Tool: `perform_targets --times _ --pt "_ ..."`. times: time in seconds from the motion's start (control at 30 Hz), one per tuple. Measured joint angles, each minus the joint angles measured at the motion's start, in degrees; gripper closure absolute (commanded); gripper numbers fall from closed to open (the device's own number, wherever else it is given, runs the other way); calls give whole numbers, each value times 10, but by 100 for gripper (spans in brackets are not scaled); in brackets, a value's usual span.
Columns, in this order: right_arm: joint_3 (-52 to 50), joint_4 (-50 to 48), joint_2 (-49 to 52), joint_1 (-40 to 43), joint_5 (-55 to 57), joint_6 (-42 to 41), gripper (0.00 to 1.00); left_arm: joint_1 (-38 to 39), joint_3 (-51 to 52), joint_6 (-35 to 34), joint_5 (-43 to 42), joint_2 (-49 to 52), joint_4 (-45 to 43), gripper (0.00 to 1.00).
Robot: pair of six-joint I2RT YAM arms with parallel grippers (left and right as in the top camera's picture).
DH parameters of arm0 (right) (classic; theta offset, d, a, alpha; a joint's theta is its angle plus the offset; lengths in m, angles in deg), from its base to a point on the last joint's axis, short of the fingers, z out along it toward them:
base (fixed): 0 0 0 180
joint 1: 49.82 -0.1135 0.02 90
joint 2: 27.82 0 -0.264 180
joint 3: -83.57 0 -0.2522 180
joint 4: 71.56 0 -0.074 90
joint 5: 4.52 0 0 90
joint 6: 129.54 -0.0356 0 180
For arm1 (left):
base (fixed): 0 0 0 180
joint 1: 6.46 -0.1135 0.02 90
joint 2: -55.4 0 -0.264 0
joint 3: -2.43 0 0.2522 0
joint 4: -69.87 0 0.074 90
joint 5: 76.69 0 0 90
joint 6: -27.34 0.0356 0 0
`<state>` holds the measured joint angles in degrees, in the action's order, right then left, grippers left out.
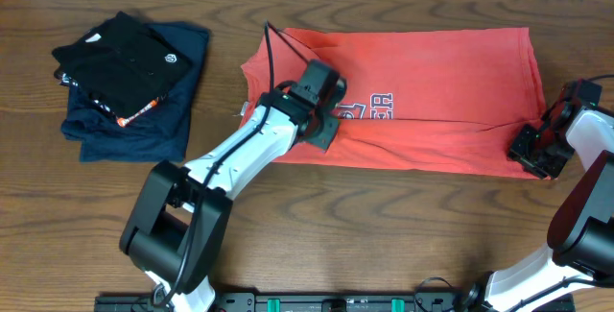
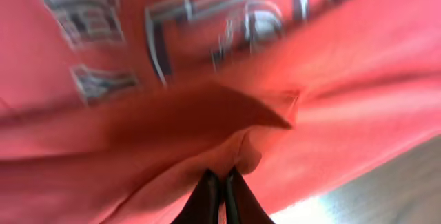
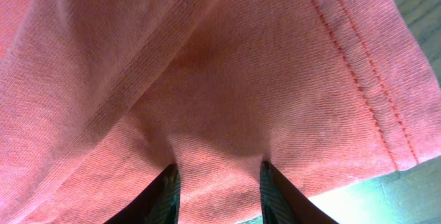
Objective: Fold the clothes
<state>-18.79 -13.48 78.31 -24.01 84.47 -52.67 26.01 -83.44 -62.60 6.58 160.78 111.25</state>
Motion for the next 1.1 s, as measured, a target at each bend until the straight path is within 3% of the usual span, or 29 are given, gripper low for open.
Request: perform_targets --times 0.27,0.63,0.9,0.93,1.0,1.03,1.1 --pt "0 -1 0 0 0 0 64 0 -2 0 14 -3 -59 94" --pt "0 -2 0 0 0 0 63 0 -2 0 2 7 -36 94" --pt "0 -2 0 0 0 0 63 0 -2 0 -106 7 -35 93" --pt "0 -2 0 0 0 0 63 0 -2 0 -124 7 -35 89" --pt "0 -2 0 0 0 0 64 0 -2 0 -149 7 -32 61" --pt "0 -2 0 0 0 0 64 0 -2 -2 -157 7 -30 55" --pt "0 -2 0 0 0 0 63 0 -2 0 -170 7 -23 55"
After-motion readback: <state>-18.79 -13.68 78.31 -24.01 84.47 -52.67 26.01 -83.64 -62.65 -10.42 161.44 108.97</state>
